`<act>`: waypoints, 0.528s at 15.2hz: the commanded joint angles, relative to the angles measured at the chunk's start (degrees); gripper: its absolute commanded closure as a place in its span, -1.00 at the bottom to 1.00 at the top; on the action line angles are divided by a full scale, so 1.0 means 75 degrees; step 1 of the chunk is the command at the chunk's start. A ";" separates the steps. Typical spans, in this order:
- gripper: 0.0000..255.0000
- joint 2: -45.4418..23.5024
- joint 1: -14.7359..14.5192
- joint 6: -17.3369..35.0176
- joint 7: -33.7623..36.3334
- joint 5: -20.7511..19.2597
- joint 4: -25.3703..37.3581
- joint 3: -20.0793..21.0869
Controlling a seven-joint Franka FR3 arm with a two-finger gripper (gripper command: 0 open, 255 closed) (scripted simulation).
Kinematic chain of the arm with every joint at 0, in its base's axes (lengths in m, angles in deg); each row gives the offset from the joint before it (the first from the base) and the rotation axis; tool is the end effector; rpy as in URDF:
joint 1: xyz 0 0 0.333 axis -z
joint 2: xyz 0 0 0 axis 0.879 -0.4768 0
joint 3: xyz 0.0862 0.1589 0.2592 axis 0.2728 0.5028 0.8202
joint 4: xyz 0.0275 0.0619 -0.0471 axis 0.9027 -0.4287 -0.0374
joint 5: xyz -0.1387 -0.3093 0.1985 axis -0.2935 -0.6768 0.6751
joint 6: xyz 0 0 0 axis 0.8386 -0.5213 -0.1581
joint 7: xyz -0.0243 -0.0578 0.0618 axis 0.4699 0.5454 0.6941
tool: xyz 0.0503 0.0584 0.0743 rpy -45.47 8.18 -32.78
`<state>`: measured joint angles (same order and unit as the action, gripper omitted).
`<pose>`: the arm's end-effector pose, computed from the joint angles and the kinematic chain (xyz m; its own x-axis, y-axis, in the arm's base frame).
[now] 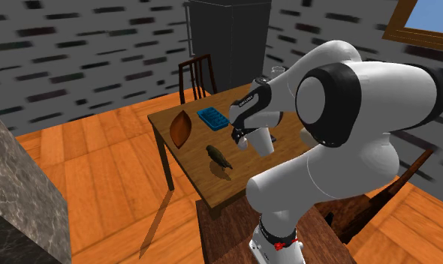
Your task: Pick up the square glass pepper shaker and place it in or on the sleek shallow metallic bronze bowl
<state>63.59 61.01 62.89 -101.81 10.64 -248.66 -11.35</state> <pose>0.3483 -0.0383 0.3360 0.9683 0.0914 0.2324 0.0999 -0.9947 -0.0253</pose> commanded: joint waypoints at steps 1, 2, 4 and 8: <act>1.00 0.0015 0.0016 -0.0261 0.0012 0.0000 -0.0088 -0.0007; 1.00 -0.0010 0.0036 -0.0285 -0.0041 -0.0010 -0.0039 -0.0050; 1.00 -0.0005 0.0030 -0.0202 -0.0035 -0.0004 -0.0130 -0.0045; 1.00 -0.0204 -0.0001 -0.0242 -0.0056 0.0027 0.0109 -0.0070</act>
<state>62.84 61.01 61.91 -102.28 10.71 -247.71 -11.73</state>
